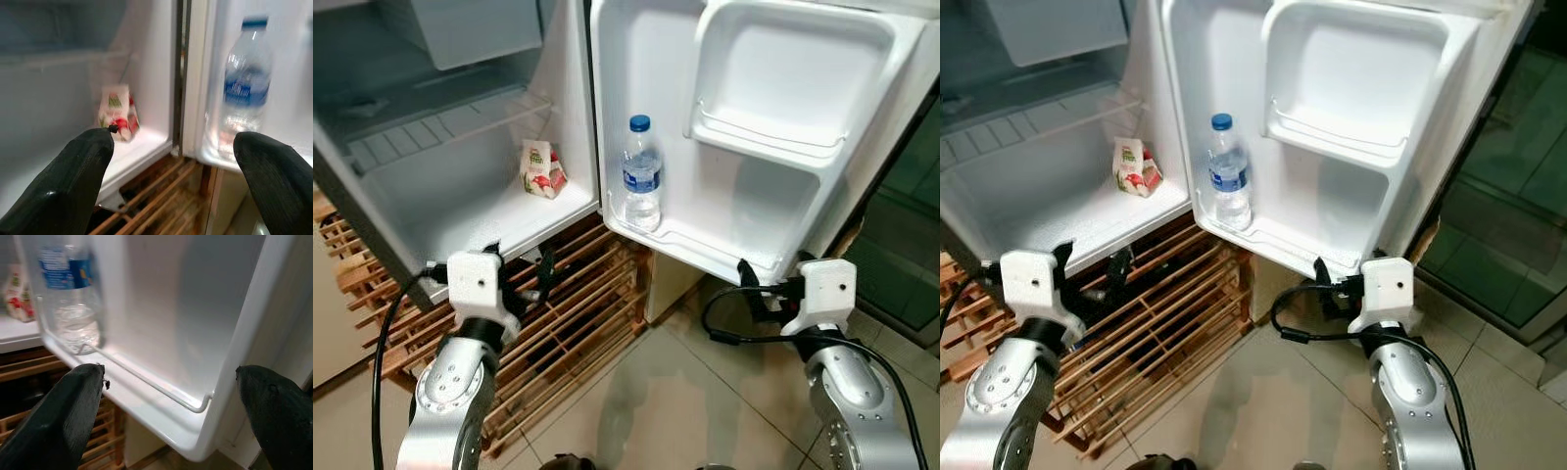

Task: Restocking fridge

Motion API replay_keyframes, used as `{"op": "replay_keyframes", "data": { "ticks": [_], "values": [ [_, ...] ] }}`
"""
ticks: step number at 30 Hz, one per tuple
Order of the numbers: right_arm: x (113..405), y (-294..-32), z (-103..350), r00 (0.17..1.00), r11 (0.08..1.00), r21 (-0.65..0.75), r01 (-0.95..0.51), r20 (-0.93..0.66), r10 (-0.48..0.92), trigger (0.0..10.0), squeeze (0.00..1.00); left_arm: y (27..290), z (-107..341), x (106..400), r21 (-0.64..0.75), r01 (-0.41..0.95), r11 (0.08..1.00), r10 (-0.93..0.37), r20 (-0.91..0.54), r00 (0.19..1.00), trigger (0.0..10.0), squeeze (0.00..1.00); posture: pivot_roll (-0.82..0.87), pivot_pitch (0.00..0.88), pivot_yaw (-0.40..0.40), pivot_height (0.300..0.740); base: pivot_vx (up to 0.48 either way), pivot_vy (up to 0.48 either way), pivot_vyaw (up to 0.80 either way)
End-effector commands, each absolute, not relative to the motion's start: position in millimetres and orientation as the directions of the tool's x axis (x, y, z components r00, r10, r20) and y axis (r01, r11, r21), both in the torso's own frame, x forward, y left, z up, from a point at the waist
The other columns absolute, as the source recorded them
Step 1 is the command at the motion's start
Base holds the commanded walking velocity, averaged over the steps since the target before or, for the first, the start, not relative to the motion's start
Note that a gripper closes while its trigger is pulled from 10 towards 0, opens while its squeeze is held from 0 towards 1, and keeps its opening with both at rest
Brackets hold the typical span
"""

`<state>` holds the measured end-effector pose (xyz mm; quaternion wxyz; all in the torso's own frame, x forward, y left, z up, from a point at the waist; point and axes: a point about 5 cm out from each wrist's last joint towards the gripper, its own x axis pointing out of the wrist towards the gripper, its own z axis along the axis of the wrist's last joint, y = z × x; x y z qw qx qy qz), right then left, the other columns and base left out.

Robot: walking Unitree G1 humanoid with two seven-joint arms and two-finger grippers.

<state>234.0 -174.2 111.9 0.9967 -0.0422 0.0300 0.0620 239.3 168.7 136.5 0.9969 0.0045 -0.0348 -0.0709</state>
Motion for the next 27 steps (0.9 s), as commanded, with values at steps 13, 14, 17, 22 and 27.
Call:
{"op": "replay_keyframes", "data": {
  "ticks": [13, 14, 17, 22, 27],
  "values": [
    [237.3, -180.9, 107.5, 0.996, 0.993, -0.084, -0.087, -0.044, 0.084, 10.0, 0.37, 182.1, 130.2, 258.5, 0.056, 0.047, 0.997, -0.048, 0.012, 0.999, 10.0, 0.00, -0.08, 0.000, 0.059, 0.740, 0.000, -0.250, 0.00],
    [238.6, -183.9, 108.5, 0.997, 0.993, -0.101, -0.064, -0.041, 0.060, 10.0, 0.37, 181.7, 130.9, 263.6, 0.050, 0.046, 0.998, -0.046, 0.010, 0.999, 10.0, 0.00, -0.09, 0.000, 0.067, 0.740, 0.000, 0.000, 0.00],
    [242.1, -184.2, 110.2, 0.999, 0.993, -0.114, -0.042, -0.034, 0.038, 10.0, 0.40, 176.2, 135.9, 270.6, 0.044, 0.066, 0.997, -0.067, 0.031, 0.997, 10.0, 0.00, -0.10, 0.000, 0.074, 0.740, 0.081, -0.136, 0.44],
    [245.2, -175.3, 111.1, 0.997, 0.991, -0.112, -0.068, -0.026, 0.066, 10.0, 0.40, 164.3, 141.6, 276.3, 0.044, 0.114, 0.992, -0.117, 0.068, 0.991, 10.0, 0.00, -0.11, 0.000, 0.079, 0.740, 0.251, -0.405, 0.63],
    [244.2, -175.9, 110.0, 0.997, 0.991, -0.113, -0.074, -0.026, 0.072, 10.0, 0.40, 157.9, 139.2, 275.6, 0.042, 0.150, 0.988, -0.153, 0.066, 0.986, 10.0, 0.00, -0.11, 0.000, 0.082, 0.740, 0.258, -0.402, 0.63]
  ]
}}
